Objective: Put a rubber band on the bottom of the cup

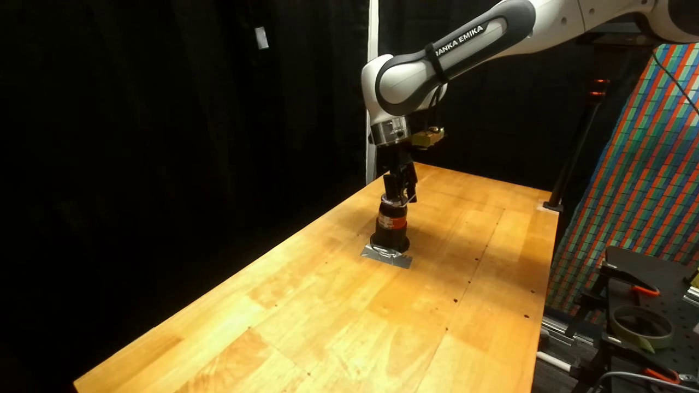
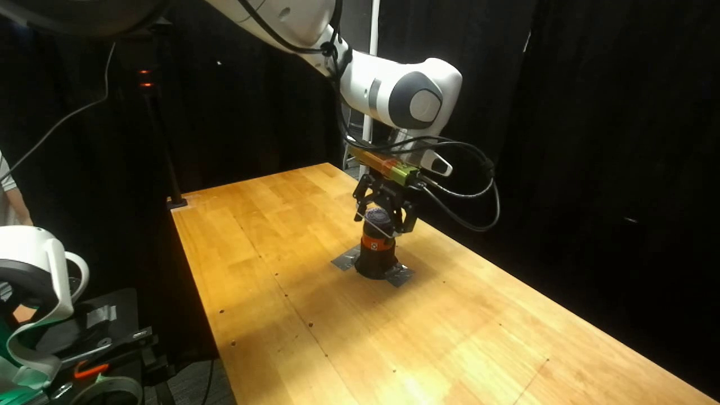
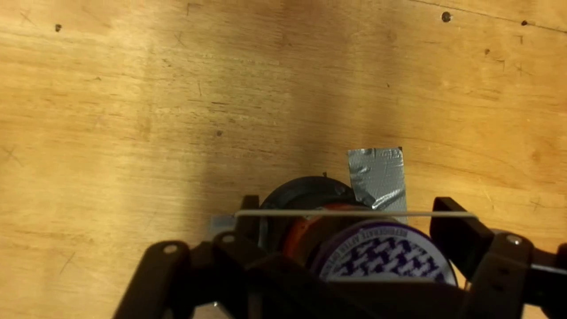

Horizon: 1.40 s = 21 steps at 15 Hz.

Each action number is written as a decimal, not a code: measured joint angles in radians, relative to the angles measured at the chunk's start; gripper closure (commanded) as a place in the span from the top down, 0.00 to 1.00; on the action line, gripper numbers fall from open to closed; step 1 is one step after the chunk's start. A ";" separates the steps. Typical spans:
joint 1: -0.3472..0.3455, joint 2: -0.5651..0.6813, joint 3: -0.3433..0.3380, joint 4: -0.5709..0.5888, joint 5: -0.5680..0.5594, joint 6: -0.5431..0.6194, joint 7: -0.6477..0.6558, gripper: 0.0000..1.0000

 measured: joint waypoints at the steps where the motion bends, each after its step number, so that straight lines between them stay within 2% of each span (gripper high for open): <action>1: 0.000 0.001 0.000 -0.005 0.000 0.001 0.000 1.00; 10: 0.002 -0.003 0.001 -0.058 0.000 0.042 0.007 1.00; 11: 0.002 -0.005 0.001 -0.068 0.000 0.051 0.007 0.81; 18: 0.001 -0.079 0.001 -0.197 0.000 0.160 0.006 0.27; 20: -0.002 -0.111 0.001 -0.255 0.000 0.205 0.003 0.15; 21: -0.004 -0.128 0.001 -0.285 0.000 0.232 0.003 0.13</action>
